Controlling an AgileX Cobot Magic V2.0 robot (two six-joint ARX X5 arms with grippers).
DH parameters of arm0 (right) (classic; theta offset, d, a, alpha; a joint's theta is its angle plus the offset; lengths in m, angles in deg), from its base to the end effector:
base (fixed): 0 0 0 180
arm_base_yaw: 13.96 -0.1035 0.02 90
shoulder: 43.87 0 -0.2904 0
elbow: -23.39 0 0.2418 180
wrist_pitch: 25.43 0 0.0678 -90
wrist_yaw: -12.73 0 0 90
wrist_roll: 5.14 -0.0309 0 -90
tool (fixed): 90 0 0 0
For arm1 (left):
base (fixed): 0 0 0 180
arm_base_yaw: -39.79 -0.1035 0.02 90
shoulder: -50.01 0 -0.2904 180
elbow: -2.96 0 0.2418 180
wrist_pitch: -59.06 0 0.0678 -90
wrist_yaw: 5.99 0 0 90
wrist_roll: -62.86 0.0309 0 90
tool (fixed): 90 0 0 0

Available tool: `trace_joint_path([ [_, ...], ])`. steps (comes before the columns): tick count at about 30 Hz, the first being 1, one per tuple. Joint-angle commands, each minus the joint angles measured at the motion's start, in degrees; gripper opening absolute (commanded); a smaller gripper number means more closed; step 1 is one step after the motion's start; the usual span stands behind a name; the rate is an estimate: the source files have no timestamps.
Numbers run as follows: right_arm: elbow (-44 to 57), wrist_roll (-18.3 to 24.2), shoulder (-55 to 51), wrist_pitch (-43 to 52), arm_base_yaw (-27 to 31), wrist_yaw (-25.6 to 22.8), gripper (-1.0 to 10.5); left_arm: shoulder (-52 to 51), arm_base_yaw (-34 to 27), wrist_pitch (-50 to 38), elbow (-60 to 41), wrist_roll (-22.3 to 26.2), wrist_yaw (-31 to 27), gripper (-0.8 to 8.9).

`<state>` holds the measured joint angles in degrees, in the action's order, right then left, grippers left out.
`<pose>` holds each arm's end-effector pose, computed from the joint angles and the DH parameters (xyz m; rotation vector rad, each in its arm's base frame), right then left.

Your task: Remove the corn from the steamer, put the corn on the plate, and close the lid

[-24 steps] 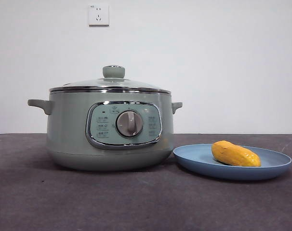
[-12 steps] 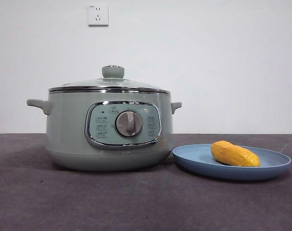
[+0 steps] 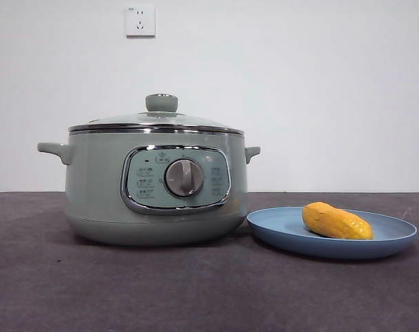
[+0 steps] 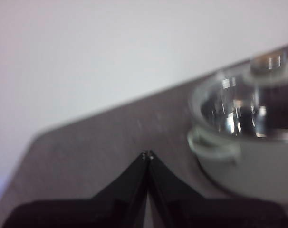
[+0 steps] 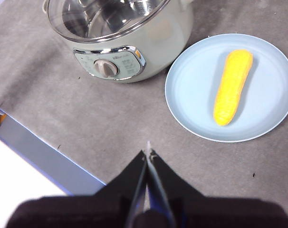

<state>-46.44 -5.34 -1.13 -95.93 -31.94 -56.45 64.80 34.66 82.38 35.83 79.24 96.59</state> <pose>0.0843 0.0389 0.3443 0.0223 0.7726 0.6426 0.0670 -0.0007 0.2437 0.2712 0.0712 -0.1419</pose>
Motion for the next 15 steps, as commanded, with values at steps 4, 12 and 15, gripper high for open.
trace_joint_path([
  [4,0.2,0.1,0.0,0.3,-0.1,-0.2,0.0,-6.6,-0.2,-1.6,-10.5,-5.9,-2.8,-0.03],
  [12,0.2,0.1,0.0,0.3,-0.1,-0.2,0.0,-12.7,-0.2,-1.0,-16.8,-9.8,-5.2,-0.03],
  [15,0.2,0.1,0.0,0.3,-0.1,-0.2,0.0,-14.8,-0.2,1.2,-17.8,-11.6,-5.2,-0.03],
])
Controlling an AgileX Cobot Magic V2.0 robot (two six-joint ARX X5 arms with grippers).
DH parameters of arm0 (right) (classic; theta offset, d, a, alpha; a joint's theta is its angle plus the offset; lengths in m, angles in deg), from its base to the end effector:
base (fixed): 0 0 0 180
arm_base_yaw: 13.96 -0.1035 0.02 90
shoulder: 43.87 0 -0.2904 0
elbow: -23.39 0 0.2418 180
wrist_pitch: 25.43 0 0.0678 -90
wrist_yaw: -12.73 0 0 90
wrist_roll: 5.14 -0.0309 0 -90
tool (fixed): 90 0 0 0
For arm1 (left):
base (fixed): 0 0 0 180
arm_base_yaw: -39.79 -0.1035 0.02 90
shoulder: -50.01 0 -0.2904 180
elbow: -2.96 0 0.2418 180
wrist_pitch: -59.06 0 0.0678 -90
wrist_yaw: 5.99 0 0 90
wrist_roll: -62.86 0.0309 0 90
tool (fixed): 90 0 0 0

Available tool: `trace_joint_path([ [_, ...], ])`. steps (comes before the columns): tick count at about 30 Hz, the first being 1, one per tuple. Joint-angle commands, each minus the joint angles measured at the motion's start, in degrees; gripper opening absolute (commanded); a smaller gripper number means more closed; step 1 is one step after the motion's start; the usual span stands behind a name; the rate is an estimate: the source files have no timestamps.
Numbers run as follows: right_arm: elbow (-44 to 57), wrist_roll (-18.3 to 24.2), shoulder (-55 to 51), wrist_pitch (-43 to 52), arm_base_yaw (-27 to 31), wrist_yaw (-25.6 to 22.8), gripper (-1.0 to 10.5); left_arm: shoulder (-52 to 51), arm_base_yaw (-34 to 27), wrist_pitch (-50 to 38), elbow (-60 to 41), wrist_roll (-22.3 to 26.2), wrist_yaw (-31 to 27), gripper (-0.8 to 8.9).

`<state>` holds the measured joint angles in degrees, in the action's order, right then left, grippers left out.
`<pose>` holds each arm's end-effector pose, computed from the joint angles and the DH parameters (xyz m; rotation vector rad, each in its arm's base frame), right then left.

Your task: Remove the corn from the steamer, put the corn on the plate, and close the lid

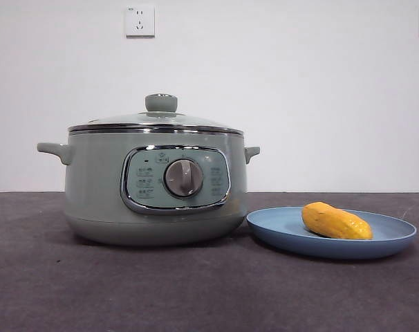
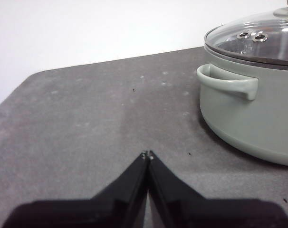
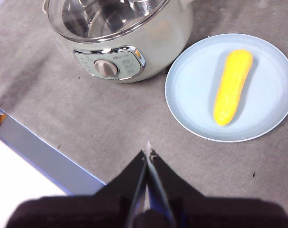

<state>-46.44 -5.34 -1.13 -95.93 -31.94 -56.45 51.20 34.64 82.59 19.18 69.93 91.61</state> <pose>0.0843 0.0389 0.3443 0.0223 0.7726 0.6426 0.0607 0.0014 0.1577 0.1067 0.1446 -0.0517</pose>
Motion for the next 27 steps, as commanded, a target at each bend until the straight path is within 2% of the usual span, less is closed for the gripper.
trace_joint_path([
  [1,0.2,0.1,0.0,0.3,-0.1,-0.2,0.0,-1.1,-0.2,1.3,-1.4,-2.8,-0.3,-0.03],
  [5,0.2,0.1,0.0,0.3,-0.1,-0.2,0.0,-1.1,-0.2,1.2,-1.6,-4.2,-0.5,-0.03],
  [27,0.2,0.1,0.0,0.3,-0.1,-0.2,0.0,-1.1,-0.2,0.9,-1.6,-4.2,0.1,-0.03],
])
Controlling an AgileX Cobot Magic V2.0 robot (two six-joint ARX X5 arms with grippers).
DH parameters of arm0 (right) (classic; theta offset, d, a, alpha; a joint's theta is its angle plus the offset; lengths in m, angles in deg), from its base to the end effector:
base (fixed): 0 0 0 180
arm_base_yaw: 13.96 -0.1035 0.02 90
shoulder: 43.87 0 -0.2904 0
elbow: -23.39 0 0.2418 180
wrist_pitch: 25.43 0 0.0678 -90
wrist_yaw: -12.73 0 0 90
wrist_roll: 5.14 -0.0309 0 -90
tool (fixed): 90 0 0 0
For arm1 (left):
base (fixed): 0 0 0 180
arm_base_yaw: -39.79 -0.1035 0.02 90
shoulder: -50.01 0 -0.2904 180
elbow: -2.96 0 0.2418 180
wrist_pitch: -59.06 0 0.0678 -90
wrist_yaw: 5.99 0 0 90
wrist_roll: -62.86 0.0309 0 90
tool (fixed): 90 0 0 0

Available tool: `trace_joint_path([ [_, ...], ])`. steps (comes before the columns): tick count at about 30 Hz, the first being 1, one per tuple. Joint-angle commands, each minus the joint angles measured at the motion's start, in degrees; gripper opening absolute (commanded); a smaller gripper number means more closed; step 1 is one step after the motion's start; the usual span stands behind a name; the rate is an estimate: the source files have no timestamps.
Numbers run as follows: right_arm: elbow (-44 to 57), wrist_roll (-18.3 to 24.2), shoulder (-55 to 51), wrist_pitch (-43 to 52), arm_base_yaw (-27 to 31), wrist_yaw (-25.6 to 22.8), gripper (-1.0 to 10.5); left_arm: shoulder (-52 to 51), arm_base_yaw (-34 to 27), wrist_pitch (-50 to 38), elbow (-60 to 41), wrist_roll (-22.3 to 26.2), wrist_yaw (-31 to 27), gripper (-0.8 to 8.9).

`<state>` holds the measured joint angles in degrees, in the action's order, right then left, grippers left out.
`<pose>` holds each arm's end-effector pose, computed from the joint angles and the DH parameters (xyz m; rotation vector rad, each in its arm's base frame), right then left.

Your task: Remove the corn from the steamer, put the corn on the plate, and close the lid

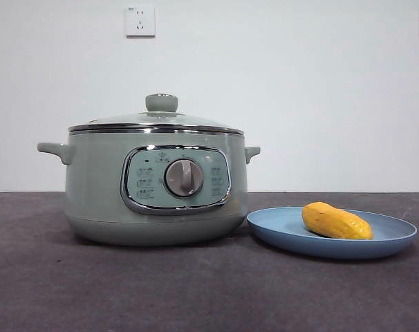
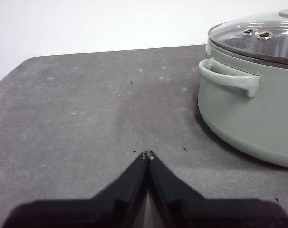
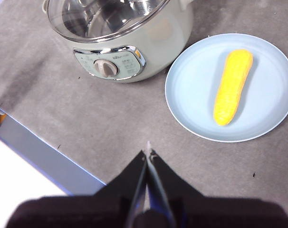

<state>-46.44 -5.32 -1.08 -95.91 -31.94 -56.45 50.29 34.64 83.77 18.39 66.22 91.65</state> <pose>0.0846 0.0390 0.3442 0.0220 0.7730 0.6427 0.0602 0.0013 0.1518 0.0399 0.1645 -0.0482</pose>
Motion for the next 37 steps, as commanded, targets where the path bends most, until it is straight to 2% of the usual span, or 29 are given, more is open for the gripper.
trace_joint_path([
  [1,0.2,0.0,0.0,0.3,-0.1,-0.2,0.0,-0.2,-0.2,-0.3,-0.8,-0.5,0.0,-0.03],
  [4,0.2,0.4,0.0,0.3,-0.1,-0.2,0.0,-0.2,-0.2,-0.3,-0.8,-0.5,0.0,-0.03],
  [5,0.2,2.4,0.0,0.7,0.0,-0.2,0.0,-0.2,-0.2,-0.3,-0.8,-0.5,0.0,-0.03],
  [7,0.2,3.3,-0.1,1.6,0.0,-0.2,0.0,-0.2,-0.2,-0.3,-0.8,-0.5,0.0,-0.03],
  [11,1.9,6.2,-2.1,9.3,2.3,-0.1,0.0,-0.2,-0.2,-0.3,-0.8,-0.5,0.0,-0.03],
  [16,14.1,1.9,-10.5,26.4,5.9,0.1,0.0,-0.2,-0.2,-0.3,-0.8,-0.5,0.0,-0.03],
  [21,30.9,1.6,-20.5,41.9,10.1,-0.6,0.0,-0.2,-0.2,-0.3,-0.8,-0.5,0.0,-0.03],
  [24,39.2,1.5,-26.3,48.7,12.1,-3.8,0.0,-0.2,-0.2,-0.3,-0.8,-0.5,0.0,-0.03],
  [31,48.6,1.5,-34.9,50.9,12.9,-13.8,0.0,-0.2,-0.2,-0.3,-0.8,-0.5,0.0,-0.03],
  [37,52.9,0.7,-38.9,50.9,12.9,-13.9,0.0,-0.2,-0.2,-0.3,-0.8,-0.5,0.0,-0.03],
])
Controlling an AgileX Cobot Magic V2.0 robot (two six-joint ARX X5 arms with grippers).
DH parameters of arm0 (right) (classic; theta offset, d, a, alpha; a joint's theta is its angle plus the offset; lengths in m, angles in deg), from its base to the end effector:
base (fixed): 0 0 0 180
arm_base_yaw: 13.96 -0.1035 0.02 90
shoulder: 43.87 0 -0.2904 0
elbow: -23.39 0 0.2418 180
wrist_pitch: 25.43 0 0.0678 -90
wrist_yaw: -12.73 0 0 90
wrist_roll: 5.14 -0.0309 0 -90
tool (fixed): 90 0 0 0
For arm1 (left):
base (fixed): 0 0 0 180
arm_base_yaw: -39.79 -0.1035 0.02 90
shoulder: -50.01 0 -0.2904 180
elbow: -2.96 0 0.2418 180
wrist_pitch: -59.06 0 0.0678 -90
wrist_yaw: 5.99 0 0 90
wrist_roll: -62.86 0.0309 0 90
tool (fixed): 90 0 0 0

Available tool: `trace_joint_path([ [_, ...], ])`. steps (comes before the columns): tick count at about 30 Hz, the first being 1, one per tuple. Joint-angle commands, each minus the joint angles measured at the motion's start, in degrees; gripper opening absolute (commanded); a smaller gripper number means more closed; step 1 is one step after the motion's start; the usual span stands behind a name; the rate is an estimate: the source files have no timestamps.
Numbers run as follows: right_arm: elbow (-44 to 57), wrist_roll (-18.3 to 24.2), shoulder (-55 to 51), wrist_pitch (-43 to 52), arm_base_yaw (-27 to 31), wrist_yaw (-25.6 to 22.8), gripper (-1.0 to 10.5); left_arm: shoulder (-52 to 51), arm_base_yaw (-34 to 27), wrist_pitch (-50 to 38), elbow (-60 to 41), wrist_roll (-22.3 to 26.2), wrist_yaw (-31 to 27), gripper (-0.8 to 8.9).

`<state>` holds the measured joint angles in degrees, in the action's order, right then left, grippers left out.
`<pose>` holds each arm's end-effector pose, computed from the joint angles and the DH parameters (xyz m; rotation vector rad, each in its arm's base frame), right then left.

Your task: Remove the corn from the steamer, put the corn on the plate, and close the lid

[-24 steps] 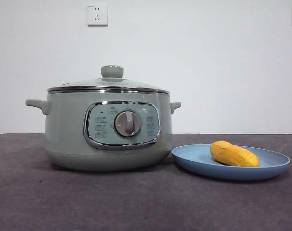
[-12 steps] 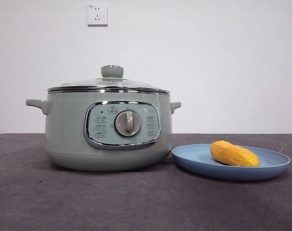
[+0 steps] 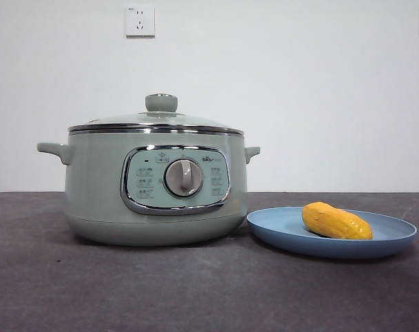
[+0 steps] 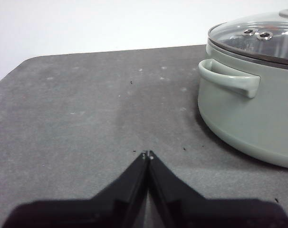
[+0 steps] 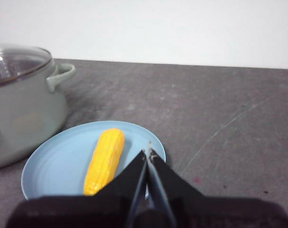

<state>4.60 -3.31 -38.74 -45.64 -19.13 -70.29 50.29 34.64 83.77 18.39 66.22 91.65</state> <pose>0.0630 0.0095 0.1753 -0.0300 0.1111 0.2136 0.0602 0.0013 0.1518 0.0399 0.1645 -0.0482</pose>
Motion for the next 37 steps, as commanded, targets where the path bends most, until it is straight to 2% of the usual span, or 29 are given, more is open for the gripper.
trace_joint_path([
  [1,2.7,-2.0,-2.1,0.7,0.0,-0.1,0.0,-0.2,-0.2,-0.3,-0.8,-0.5,0.0,-0.03],
  [3,4.2,-3.6,-4.0,-0.4,0.0,-0.1,0.0,-0.2,-0.2,-0.3,-0.8,-0.5,0.0,-0.03],
  [10,4.2,-3.5,-5.1,-4.2,0.0,-1.4,0.0,-0.2,-0.2,-0.3,-0.8,-0.5,0.0,-0.03],
  [37,4.2,-3.9,-5.0,-4.0,0.0,-1.4,0.0,-0.2,-0.2,-0.3,-0.8,-0.5,0.0,-0.03],
])
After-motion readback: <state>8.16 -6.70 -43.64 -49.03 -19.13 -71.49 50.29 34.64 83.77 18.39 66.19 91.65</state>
